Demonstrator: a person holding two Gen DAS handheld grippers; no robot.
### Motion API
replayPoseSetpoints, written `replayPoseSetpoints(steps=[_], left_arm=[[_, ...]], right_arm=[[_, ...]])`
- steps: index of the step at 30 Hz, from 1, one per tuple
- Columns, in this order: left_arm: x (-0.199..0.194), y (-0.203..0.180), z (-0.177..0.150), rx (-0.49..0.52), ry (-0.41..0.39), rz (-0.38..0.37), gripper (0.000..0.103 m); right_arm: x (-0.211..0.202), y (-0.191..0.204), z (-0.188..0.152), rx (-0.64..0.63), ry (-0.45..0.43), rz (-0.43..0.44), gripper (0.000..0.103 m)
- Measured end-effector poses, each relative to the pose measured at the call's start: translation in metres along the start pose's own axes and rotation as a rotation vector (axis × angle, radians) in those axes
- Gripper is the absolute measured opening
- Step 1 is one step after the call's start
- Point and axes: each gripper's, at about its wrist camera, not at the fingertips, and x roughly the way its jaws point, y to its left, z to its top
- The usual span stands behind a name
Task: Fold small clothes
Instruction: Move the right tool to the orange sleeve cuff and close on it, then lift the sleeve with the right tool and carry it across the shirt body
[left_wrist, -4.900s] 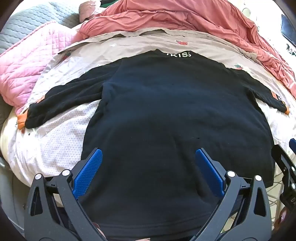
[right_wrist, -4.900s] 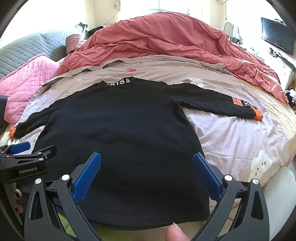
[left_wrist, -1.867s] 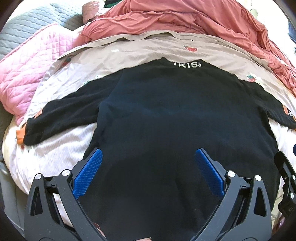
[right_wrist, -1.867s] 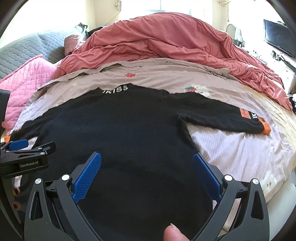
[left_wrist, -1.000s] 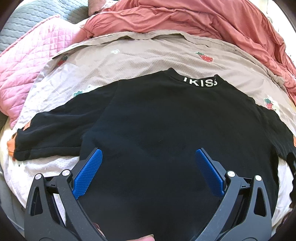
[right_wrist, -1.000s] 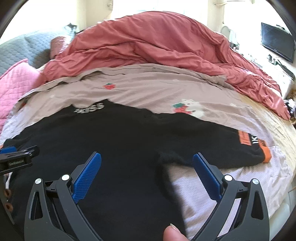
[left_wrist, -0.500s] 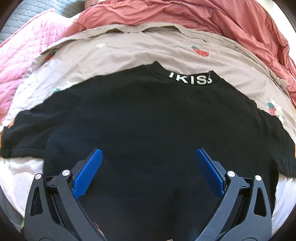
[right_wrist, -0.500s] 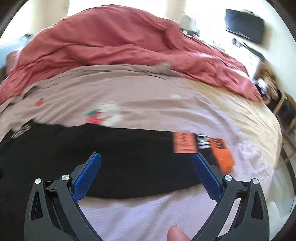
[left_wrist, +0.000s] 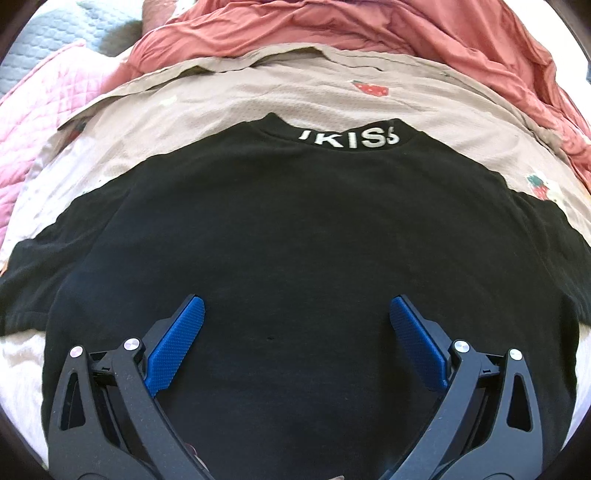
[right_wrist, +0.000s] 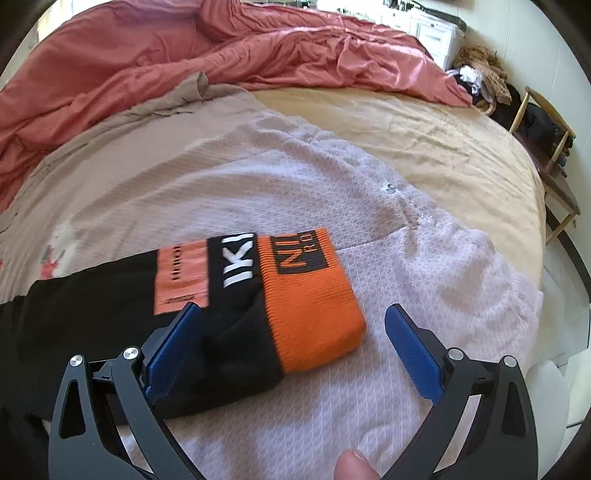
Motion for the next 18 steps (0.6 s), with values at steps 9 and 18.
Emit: replayPoseSetpoints(steps=[9, 18], left_arm=[[-0.002, 0.002, 0.0, -0.001, -0.026, -0.04, 0.095], [-0.005, 0.01, 0.002, -0.021, -0.039, -0.048, 0.095]], right_arm=[[0.001, 0.005, 0.003, 0.042, -0.001, 0.09, 0.08], [-0.024, 0.004, 0.009, -0.016, -0.075, 0.17, 0.019]])
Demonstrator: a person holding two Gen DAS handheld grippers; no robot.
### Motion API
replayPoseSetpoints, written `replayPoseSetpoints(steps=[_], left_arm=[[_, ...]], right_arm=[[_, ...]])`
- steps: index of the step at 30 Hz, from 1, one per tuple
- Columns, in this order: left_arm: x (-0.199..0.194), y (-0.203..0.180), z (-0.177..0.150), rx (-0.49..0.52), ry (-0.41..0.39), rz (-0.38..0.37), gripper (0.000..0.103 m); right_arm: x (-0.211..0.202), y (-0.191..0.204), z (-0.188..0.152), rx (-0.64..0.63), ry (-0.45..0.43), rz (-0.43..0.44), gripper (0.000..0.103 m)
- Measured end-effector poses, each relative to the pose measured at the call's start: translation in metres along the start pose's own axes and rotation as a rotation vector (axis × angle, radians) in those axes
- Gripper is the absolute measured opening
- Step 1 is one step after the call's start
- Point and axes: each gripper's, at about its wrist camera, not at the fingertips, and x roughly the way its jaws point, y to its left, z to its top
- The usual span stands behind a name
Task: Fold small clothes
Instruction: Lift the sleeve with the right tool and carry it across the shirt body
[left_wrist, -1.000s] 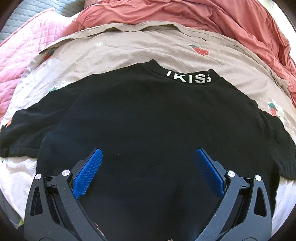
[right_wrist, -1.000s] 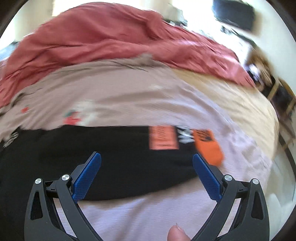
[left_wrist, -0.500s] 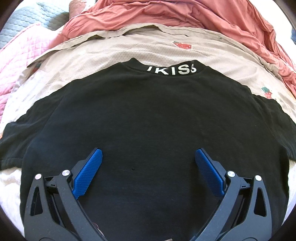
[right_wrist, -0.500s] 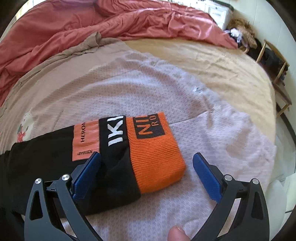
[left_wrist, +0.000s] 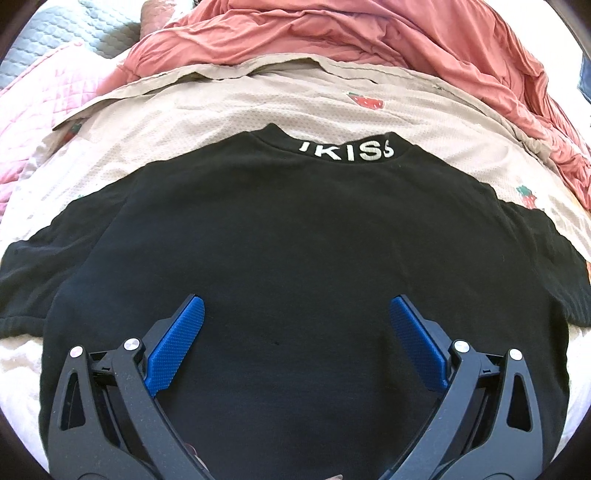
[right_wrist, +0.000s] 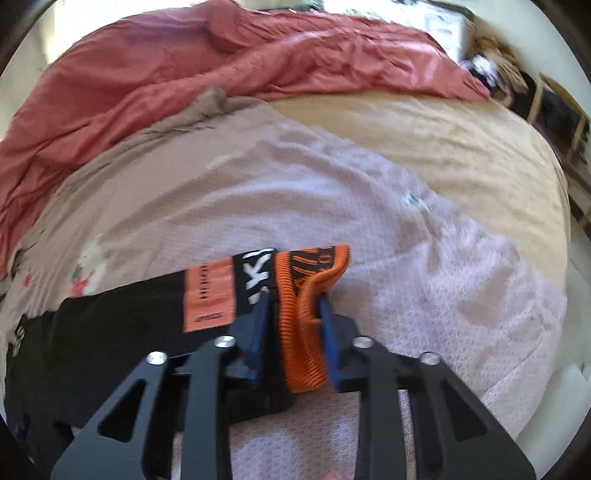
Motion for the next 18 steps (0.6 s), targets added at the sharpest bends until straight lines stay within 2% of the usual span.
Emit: replayPoseSetpoints(steps=[4, 8, 14, 18], left_arm=[[-0.002, 0.007, 0.003, -0.015, -0.011, 0.003, 0.095], [-0.007, 0.015, 0.008, -0.029, -0.038, 0.017, 0.095], [-0.008, 0.038, 0.016, -0.087, -0.048, 0.009, 0.095], [-0.009, 0.056, 0.022, -0.132, -0.063, 0.022, 0.095]], right_arm=[[-0.024, 0.02, 0.003, -0.031, -0.047, 0.09, 0.017], [-0.055, 0.06, 0.004, -0.077, -0.098, 0.201, 0.017], [-0.091, 0.146, 0.003, -0.186, -0.143, 0.373, 0.016], [-0.1, 0.215, -0.011, -0.264, -0.116, 0.483, 0.016]])
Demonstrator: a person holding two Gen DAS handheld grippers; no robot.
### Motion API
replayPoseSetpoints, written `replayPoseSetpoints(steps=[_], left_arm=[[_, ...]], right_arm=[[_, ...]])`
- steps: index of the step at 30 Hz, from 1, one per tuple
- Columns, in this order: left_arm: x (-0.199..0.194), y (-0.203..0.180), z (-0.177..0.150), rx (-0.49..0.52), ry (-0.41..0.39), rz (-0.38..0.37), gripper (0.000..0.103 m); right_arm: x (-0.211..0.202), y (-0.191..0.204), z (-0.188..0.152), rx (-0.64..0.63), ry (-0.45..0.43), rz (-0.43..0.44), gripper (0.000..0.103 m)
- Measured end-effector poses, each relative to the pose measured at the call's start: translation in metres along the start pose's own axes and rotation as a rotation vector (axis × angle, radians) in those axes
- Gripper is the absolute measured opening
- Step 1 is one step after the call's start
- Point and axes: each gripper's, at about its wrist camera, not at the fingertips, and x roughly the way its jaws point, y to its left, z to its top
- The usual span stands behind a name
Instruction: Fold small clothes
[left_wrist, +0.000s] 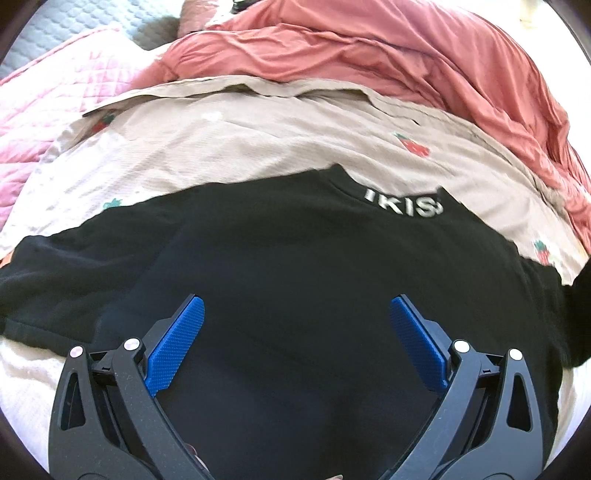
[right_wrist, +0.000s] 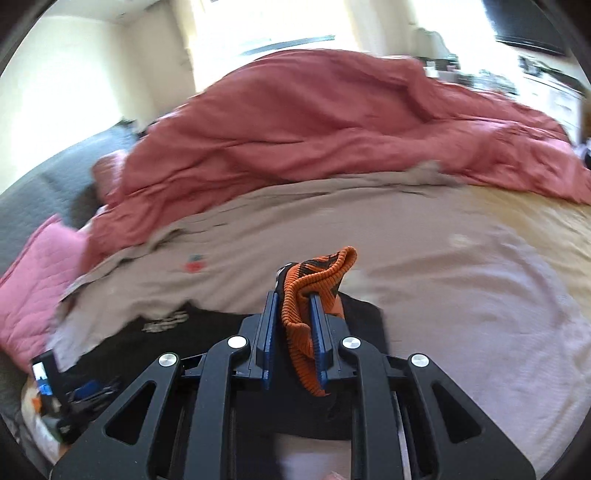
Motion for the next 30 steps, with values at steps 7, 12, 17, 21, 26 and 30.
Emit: replayPoseSetpoints(steps=[7, 12, 17, 21, 26, 30], left_arm=[[0.003, 0.018, 0.005, -0.058, 0.007, 0.003, 0.095], [0.004, 0.021, 0.006, -0.06, 0.008, 0.004, 0.095], [0.005, 0.021, 0.005, -0.053, 0.005, 0.0, 0.095], [0.003, 0.018, 0.004, -0.045, 0.003, -0.064, 0.095], [-0.001, 0.002, 0.002, -0.033, -0.008, -0.252, 0.092], [0.01, -0.029, -0.001, -0.003, 0.091, -0.345, 0.071]], right_arm=[[0.051, 0.077, -0.022, -0.063, 0.107, 0.116, 0.016], [0.075, 0.101, -0.036, -0.057, 0.171, 0.221, 0.018], [0.062, 0.101, -0.042, -0.081, 0.123, 0.283, 0.029], [0.059, 0.085, -0.048, -0.119, 0.14, 0.192, 0.029], [0.066, 0.056, -0.062, -0.127, 0.194, 0.069, 0.032], [0.065, 0.035, -0.074, -0.112, 0.22, 0.022, 0.036]])
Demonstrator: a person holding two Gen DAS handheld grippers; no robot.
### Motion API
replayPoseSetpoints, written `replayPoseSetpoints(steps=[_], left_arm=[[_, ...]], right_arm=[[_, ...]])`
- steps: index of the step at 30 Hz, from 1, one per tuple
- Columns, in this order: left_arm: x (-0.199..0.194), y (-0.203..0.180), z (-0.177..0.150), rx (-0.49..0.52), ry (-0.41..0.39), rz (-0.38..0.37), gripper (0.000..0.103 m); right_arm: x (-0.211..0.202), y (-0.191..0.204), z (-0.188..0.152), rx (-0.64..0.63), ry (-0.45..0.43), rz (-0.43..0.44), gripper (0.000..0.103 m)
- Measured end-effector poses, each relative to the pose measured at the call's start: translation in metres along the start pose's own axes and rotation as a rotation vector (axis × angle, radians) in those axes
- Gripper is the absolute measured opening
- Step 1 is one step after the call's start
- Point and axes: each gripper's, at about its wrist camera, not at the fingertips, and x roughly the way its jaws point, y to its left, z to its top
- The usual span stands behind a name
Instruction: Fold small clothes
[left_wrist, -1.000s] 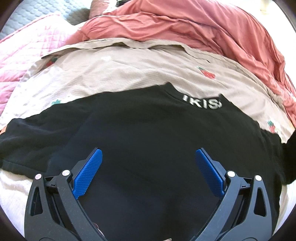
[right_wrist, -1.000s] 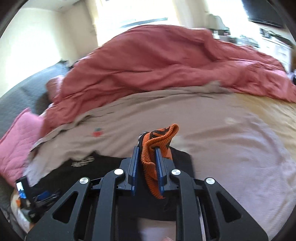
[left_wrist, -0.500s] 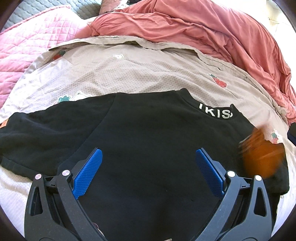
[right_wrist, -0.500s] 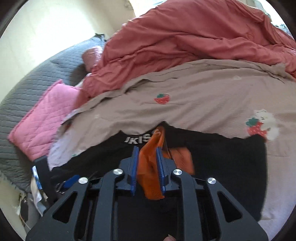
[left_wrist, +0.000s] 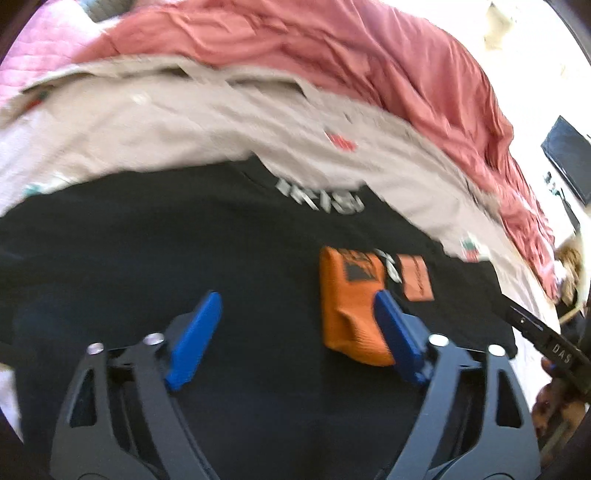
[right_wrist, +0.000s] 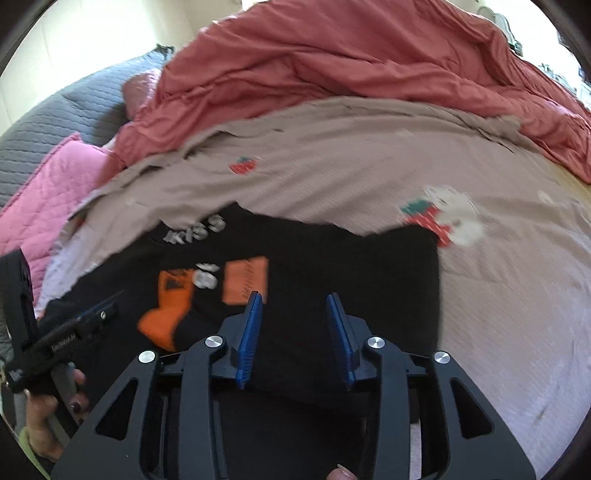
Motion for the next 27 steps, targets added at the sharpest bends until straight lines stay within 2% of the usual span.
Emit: replayPoseSetpoints(steps=[2, 5, 6, 7, 8, 9, 10, 13, 15, 18, 21, 22, 24, 27], left_arm=[[0.012, -0.011, -0.002, -0.017, 0.052, -0.007, 0.068], [0.024, -0.023, -0.006, -0.031, 0.081, 0.011, 0.066], [0.027, -0.028, -0.007, -0.029, 0.08, 0.032, 0.062], [0.028, -0.029, -0.009, -0.024, 0.076, 0.027, 0.035], [0.03, -0.031, -0.01, -0.022, 0.081, 0.022, 0.026], [0.032, -0.031, -0.011, -0.016, 0.078, 0.028, 0.024], [0.031, -0.034, -0.013, 0.021, 0.057, 0.031, 0.016], [0.024, -0.035, -0.013, 0.071, 0.024, 0.009, 0.005], [0.014, -0.033, -0.008, 0.082, -0.006, -0.014, 0.003], [-0.013, -0.028, -0.001, 0.131, -0.112, 0.037, 0.003], [-0.038, -0.013, 0.008, 0.104, -0.176, 0.044, 0.003], [-0.047, -0.005, 0.012, 0.094, -0.204, 0.073, 0.003], [-0.053, 0.009, 0.016, 0.085, -0.214, 0.141, 0.003], [-0.05, 0.028, 0.019, 0.064, -0.194, 0.205, 0.003]], right_arm=[[0.0, -0.006, -0.004, 0.012, 0.001, -0.007, 0.036], [-0.002, -0.012, -0.007, 0.043, -0.004, -0.009, 0.036], [-0.002, -0.015, -0.009, 0.055, -0.004, -0.004, 0.036], [-0.003, -0.017, -0.01, 0.066, -0.007, -0.004, 0.036], [-0.004, -0.018, -0.01, 0.072, -0.007, -0.005, 0.036], [-0.005, -0.019, -0.011, 0.078, -0.007, -0.003, 0.036], [-0.006, -0.019, -0.011, 0.08, -0.01, -0.004, 0.036], [-0.008, -0.021, -0.011, 0.083, -0.016, -0.014, 0.036], [-0.008, -0.02, -0.009, 0.093, -0.022, -0.017, 0.036], [-0.01, -0.019, -0.006, 0.1, -0.032, -0.02, 0.036], [-0.009, -0.014, -0.003, 0.096, -0.032, -0.016, 0.036], [-0.008, -0.011, -0.003, 0.091, -0.031, -0.011, 0.036], [-0.006, -0.003, -0.002, 0.066, -0.025, -0.015, 0.036], [0.0, 0.008, -0.001, 0.038, -0.015, -0.022, 0.036]])
